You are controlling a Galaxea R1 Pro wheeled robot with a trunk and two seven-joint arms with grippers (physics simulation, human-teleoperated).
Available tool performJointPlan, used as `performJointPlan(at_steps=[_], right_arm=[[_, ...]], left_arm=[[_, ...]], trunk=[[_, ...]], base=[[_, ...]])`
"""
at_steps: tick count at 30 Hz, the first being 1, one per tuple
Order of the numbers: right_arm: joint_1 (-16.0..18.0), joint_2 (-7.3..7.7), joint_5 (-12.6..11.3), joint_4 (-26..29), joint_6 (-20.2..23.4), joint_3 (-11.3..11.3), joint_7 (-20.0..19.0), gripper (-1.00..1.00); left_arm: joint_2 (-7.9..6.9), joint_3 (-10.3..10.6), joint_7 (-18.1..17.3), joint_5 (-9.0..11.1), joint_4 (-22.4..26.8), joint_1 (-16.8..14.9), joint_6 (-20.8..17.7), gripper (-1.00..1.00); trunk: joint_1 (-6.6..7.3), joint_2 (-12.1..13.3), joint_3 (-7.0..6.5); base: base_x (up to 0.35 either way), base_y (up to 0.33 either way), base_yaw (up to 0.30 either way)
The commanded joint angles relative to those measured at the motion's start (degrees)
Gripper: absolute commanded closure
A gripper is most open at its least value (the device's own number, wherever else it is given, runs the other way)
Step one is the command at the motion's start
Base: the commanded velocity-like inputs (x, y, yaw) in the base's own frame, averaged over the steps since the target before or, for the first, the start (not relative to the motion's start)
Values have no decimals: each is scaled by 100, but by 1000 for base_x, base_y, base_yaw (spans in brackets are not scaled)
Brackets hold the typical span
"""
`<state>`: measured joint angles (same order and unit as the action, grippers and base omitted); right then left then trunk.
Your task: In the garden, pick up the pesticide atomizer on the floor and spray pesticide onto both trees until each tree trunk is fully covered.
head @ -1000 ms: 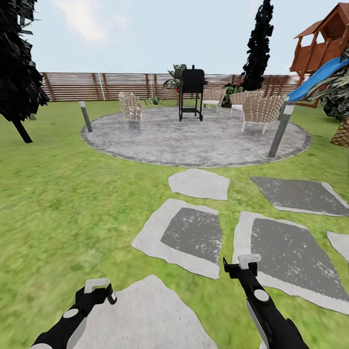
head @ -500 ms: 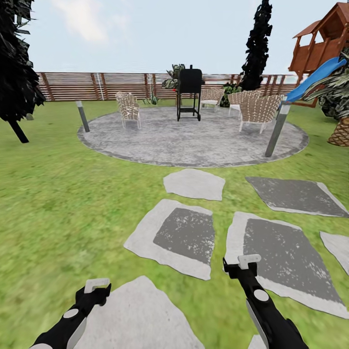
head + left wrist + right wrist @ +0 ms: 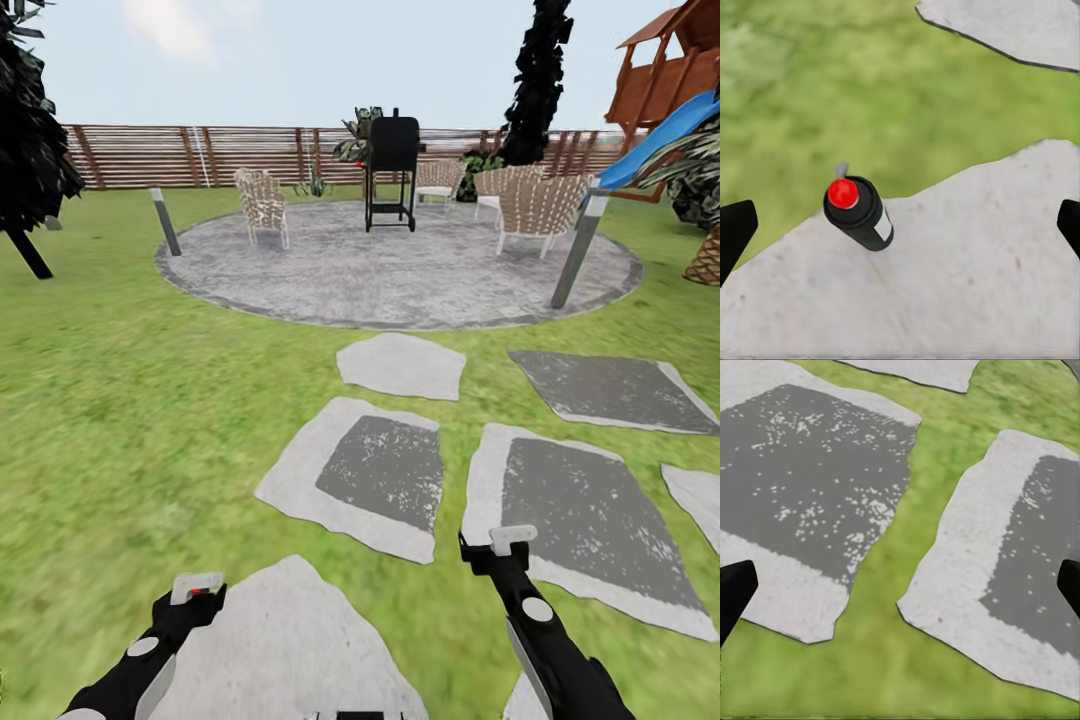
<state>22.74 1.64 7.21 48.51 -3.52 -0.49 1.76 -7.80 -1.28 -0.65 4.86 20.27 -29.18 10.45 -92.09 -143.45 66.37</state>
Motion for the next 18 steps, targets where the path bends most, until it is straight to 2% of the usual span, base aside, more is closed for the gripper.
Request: performJointPlan(at_steps=[1,18], right_arm=[[1,-1,0,0,0,1,0,-100],[-1,18,0,17,0,-4,0,-100]], left_arm=[[-1,-3,1,3,-1,0,-1,-100],[-17,-31,19,30,4,0,1,-100]], trunk=[[-2,-2,32],[-46,-25,564]], base=[[0,0,0],[0,0,0]])
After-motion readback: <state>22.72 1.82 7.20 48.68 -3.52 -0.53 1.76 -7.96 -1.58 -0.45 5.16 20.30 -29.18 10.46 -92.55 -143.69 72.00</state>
